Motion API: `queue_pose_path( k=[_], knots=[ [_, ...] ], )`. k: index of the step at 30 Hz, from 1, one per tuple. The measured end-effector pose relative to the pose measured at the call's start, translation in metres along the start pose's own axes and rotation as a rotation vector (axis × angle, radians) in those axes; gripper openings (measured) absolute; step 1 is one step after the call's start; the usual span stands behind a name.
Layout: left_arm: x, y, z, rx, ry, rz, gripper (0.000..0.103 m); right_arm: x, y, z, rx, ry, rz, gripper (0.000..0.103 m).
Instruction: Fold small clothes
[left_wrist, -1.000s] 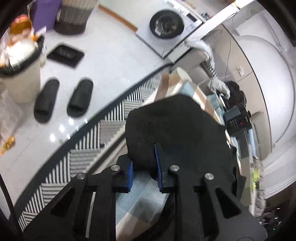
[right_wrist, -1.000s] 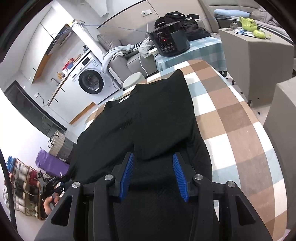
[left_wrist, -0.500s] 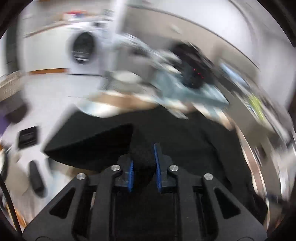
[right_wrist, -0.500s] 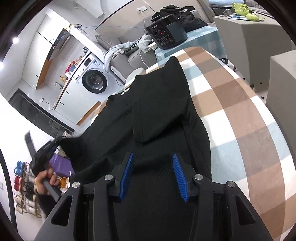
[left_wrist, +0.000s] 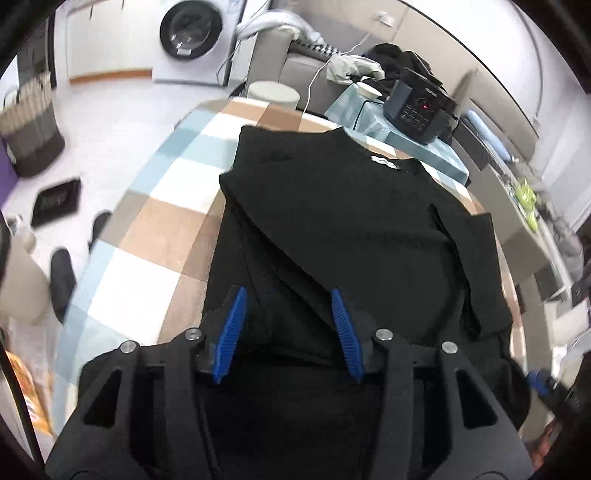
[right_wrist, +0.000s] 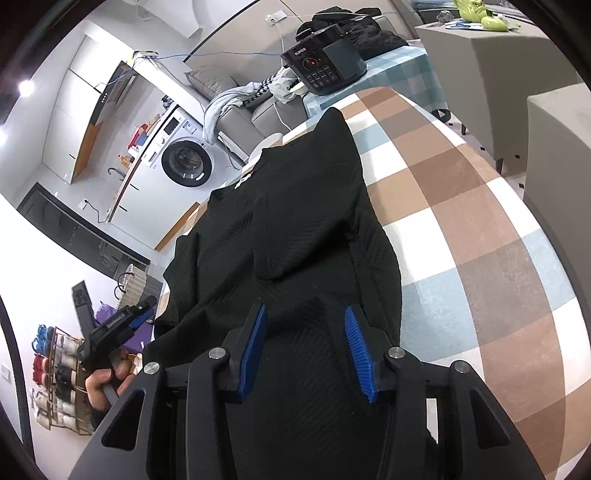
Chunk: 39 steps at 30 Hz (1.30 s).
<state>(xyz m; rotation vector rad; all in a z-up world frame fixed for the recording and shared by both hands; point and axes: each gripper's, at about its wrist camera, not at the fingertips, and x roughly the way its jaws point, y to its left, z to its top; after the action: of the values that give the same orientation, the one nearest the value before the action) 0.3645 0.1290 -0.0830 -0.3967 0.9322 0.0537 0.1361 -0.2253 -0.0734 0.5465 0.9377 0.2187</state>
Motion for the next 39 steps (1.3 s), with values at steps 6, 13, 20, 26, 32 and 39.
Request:
queue_pose_path(
  k=[6,13,20,26,32,39],
  knots=[
    [0.044,0.020,0.009,-0.090,0.024,-0.032,0.044,-0.003,0.000,-0.002,0.006,0.010,-0.009,0.045],
    [0.069,0.028,0.014,-0.151,0.008,-0.003,0.002,-0.001,0.001,-0.001,-0.002,0.037,-0.010,0.045],
    [0.059,-0.027,0.051,-0.051,-0.091,-0.095,0.002,0.000,-0.002,-0.005,0.004,0.051,-0.022,0.045],
    [0.047,-0.091,0.045,0.110,-0.050,-0.175,0.051,-0.009,0.000,-0.005,0.004,0.030,-0.025,0.045],
    [0.013,-0.055,0.017,0.063,-0.058,-0.132,0.054,-0.019,-0.005,-0.009,-0.006,0.017,-0.037,0.045],
    [-0.053,0.032,-0.042,-0.007,-0.118,0.030,0.056,-0.030,-0.017,-0.020,-0.049,0.015,-0.096,0.045]
  ],
)
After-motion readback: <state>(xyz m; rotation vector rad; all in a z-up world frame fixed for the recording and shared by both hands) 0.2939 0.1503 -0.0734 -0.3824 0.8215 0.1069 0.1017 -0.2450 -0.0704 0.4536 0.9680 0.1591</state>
